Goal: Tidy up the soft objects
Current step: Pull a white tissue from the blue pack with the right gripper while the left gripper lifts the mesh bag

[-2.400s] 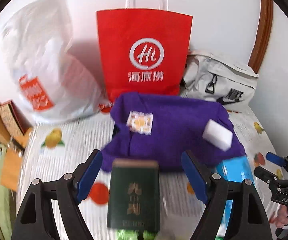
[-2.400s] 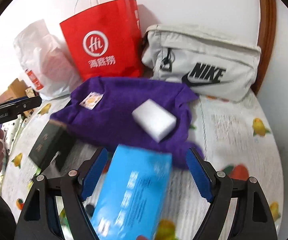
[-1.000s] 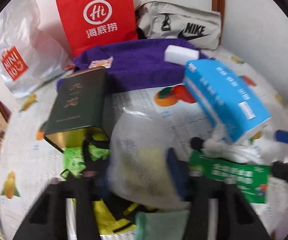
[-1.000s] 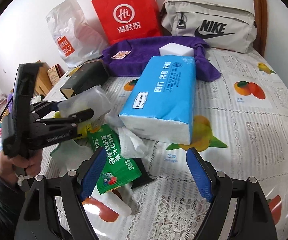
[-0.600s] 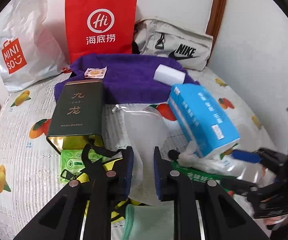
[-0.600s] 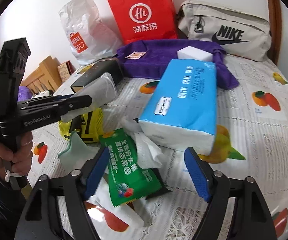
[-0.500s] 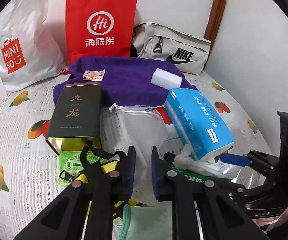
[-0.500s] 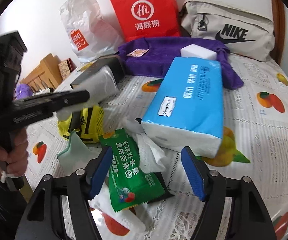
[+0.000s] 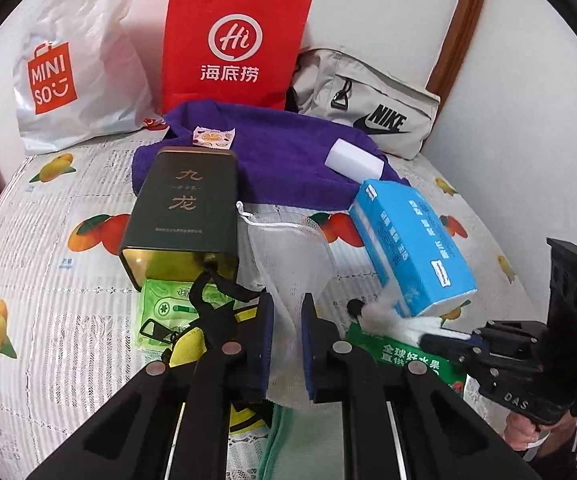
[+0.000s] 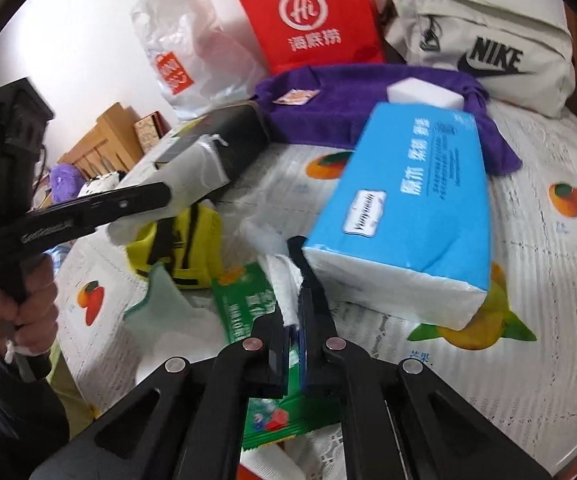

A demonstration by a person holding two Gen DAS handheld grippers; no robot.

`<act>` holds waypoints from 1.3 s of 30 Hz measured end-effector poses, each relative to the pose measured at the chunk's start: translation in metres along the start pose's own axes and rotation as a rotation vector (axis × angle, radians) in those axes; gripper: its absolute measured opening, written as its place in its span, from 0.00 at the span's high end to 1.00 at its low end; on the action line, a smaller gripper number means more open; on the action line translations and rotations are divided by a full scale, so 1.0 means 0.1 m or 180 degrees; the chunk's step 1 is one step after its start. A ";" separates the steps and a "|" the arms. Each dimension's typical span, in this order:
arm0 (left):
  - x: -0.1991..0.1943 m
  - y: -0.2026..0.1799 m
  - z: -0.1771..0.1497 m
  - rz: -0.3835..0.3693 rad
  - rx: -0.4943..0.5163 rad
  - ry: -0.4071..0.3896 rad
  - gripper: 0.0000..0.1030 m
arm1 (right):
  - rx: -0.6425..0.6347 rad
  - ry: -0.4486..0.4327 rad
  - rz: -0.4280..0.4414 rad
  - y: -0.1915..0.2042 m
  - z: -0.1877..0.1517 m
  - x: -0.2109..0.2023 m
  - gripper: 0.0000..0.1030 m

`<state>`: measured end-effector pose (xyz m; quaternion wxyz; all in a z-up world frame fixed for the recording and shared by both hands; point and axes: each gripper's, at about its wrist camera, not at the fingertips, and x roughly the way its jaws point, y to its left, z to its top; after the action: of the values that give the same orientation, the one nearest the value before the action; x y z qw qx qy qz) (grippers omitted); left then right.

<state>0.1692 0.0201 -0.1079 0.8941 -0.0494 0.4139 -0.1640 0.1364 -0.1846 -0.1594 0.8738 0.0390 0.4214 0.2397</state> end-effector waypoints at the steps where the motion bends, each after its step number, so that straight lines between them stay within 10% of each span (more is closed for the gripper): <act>1: -0.02 0.00 0.00 0.0007 0.0006 -0.0011 0.88 | -0.0035 -0.0028 -0.0034 0.02 0.00 -0.04 0.97; 16: -0.16 0.42 -0.33 0.0427 -0.0276 0.0151 0.88 | 0.0165 0.0008 -0.0474 -0.30 -0.34 -0.41 0.97; 39: -0.27 0.48 -0.43 0.0265 -0.0435 0.0065 0.88 | 0.0124 -0.0040 -0.0534 -0.25 -0.37 -0.45 0.97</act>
<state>0.1331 0.0766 -0.1274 0.8904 -0.0913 0.4350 -0.0985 0.0940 -0.2324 -0.1575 0.8925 0.0221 0.4222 0.1571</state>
